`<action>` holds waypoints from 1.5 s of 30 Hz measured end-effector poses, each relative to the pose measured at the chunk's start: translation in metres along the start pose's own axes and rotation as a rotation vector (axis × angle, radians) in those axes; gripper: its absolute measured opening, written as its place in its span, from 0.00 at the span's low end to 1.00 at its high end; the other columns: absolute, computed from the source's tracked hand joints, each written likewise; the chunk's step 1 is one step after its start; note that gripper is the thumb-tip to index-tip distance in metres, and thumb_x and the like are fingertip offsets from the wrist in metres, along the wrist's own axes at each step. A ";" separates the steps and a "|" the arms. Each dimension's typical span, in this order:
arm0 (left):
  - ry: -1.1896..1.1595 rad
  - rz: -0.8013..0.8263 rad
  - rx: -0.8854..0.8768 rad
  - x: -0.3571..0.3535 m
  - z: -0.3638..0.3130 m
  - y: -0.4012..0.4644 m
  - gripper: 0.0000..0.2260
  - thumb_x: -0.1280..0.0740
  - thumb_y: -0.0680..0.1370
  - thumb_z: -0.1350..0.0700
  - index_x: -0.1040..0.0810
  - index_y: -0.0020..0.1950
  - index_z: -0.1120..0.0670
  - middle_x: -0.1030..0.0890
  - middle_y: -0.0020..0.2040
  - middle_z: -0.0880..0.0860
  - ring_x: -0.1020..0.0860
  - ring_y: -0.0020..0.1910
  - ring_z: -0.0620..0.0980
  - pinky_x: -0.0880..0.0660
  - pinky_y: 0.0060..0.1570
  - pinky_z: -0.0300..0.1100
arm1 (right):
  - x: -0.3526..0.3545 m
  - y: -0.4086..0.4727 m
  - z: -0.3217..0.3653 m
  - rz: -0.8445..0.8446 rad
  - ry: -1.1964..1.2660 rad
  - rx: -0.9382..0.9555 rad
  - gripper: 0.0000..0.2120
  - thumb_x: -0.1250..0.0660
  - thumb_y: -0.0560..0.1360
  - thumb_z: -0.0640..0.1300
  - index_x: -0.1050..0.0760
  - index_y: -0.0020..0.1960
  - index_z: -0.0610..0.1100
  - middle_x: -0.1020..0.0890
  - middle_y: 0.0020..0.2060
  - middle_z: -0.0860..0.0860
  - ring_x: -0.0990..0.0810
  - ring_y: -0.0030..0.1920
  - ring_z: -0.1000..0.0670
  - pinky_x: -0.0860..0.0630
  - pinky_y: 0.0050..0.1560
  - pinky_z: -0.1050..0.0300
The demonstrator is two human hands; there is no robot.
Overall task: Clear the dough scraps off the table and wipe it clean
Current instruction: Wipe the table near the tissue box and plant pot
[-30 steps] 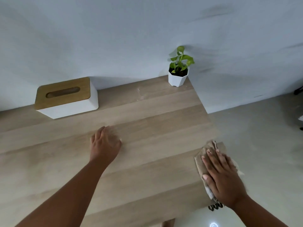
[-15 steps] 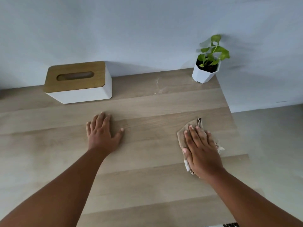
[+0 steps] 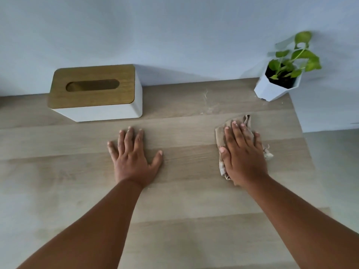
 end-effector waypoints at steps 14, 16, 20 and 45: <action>-0.004 0.025 0.009 -0.001 0.001 0.002 0.40 0.43 0.74 0.28 0.40 0.81 0.48 0.44 0.83 0.53 0.52 0.84 0.54 0.55 0.79 0.66 | 0.011 0.149 0.045 0.038 0.051 -0.163 0.32 0.53 0.83 0.56 0.45 0.83 0.43 0.46 0.83 0.41 0.50 0.83 0.39 0.51 0.79 0.32; -0.006 0.019 0.006 0.000 0.000 0.002 0.40 0.43 0.74 0.28 0.40 0.81 0.48 0.44 0.83 0.53 0.52 0.84 0.54 0.55 0.79 0.66 | 0.010 0.155 0.056 0.043 0.057 -0.141 0.31 0.52 0.82 0.56 0.45 0.83 0.44 0.46 0.83 0.41 0.50 0.83 0.39 0.51 0.79 0.32; -0.019 0.020 0.011 0.001 0.001 0.002 0.40 0.43 0.74 0.28 0.40 0.81 0.48 0.44 0.84 0.53 0.53 0.84 0.53 0.56 0.79 0.65 | 0.008 0.148 0.075 0.053 0.054 -0.055 0.31 0.52 0.83 0.56 0.45 0.83 0.46 0.47 0.83 0.44 0.50 0.83 0.41 0.52 0.79 0.33; -0.030 -0.005 -0.008 0.003 0.000 0.000 0.39 0.43 0.74 0.28 0.38 0.80 0.48 0.42 0.83 0.52 0.51 0.84 0.53 0.54 0.79 0.65 | 0.005 -0.036 0.006 -0.027 0.036 -0.141 0.34 0.47 0.81 0.62 0.37 0.80 0.45 0.38 0.81 0.43 0.40 0.80 0.39 0.44 0.79 0.38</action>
Point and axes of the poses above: each hand's wrist, its own y-axis towards the middle knuckle, its own x-axis out of the back of the hand, z = x × y, the point moved 10 cm from there along y, towards the middle knuckle
